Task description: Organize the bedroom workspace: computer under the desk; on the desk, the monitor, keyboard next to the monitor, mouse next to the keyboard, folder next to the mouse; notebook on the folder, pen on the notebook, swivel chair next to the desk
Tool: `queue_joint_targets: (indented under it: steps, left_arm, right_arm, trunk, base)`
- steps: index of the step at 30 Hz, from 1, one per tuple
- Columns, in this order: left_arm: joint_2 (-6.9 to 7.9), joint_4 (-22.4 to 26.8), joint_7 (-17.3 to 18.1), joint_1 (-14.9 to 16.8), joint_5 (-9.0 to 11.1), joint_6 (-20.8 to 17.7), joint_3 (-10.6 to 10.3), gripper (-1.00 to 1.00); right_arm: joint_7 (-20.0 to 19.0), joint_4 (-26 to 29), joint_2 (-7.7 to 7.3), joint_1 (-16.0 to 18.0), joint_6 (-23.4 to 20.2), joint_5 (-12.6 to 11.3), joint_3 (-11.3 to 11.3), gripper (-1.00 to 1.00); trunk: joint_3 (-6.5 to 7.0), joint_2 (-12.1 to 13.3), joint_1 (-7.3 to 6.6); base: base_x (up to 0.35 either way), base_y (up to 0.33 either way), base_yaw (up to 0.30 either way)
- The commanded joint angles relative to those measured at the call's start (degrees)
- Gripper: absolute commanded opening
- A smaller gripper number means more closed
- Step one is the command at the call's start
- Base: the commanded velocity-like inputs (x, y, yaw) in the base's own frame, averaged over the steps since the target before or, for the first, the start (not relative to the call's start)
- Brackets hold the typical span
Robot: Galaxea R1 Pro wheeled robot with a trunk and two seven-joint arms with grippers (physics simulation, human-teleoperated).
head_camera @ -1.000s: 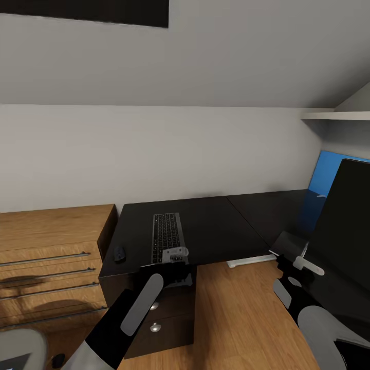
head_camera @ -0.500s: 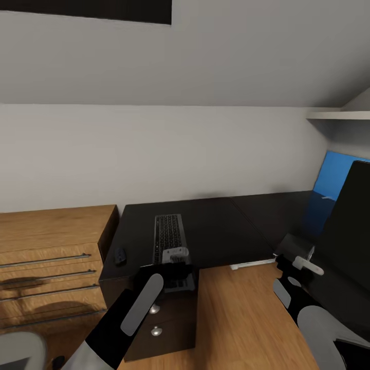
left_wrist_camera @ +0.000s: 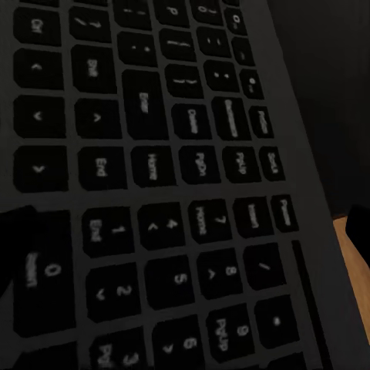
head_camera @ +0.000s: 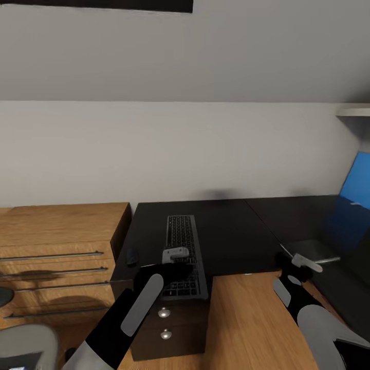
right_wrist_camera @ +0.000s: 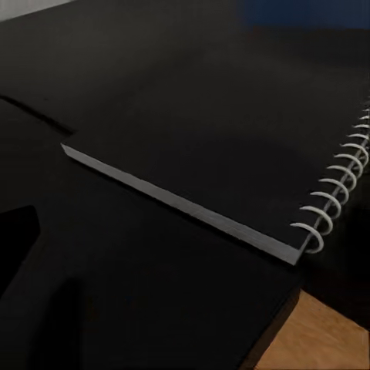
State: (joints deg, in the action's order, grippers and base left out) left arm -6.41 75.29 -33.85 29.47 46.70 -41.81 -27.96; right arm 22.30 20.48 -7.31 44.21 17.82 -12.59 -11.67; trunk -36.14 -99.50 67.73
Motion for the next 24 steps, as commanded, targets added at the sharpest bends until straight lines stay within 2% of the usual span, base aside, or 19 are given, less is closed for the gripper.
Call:
queue_joint_targets:
  steps: [1,6,12,16,24]
  left_arm:
    - [0.0,0.04,-0.59,0.06,0.58,-0.03,-0.07,1.0]
    - [0.0,0.03,-0.56,0.06,0.55,-0.03,-0.33,1.0]
    - [0.07,0.03,-0.8,0.06,0.41,-0.03,-3.49,1.0]
    - [0.08,0.03,-0.84,0.06,0.33,-0.03,-4.03,1.0]
    - [0.09,0.03,-0.86,0.06,0.43,-0.03,-4.35,1.0]
  right_arm:
    - [-0.4,-3.44,0.01,0.0,0.2,-1.83,-0.19,1.0]
    - [-0.41,-3.43,0.01,0.0,0.2,-1.83,-0.19,1.0]
    - [-0.41,-3.43,-0.04,0.0,0.2,-1.77,-0.19,1.0]
    - [-0.36,-3.43,-0.12,0.0,0.2,-1.67,-0.24,1.0]
    - [-0.25,-3.33,-0.12,0.0,0.27,-1.49,-0.2,1.0]
  trunk:
    - [-0.13,-0.02,0.0]
    - [-0.45,-0.02,0.0]
    - [-0.73,-0.02,0.0]
    - [-0.78,-0.02,0.0]
    - [0.64,3.18,-1.76]
  base:
    - [0.005,0.0,0.186]
    - [0.001,0.0,0.186]
    - [0.0,0.0,0.137]
    - [0.0,0.0,0.033]
    - [0.0,0.0,0.007]
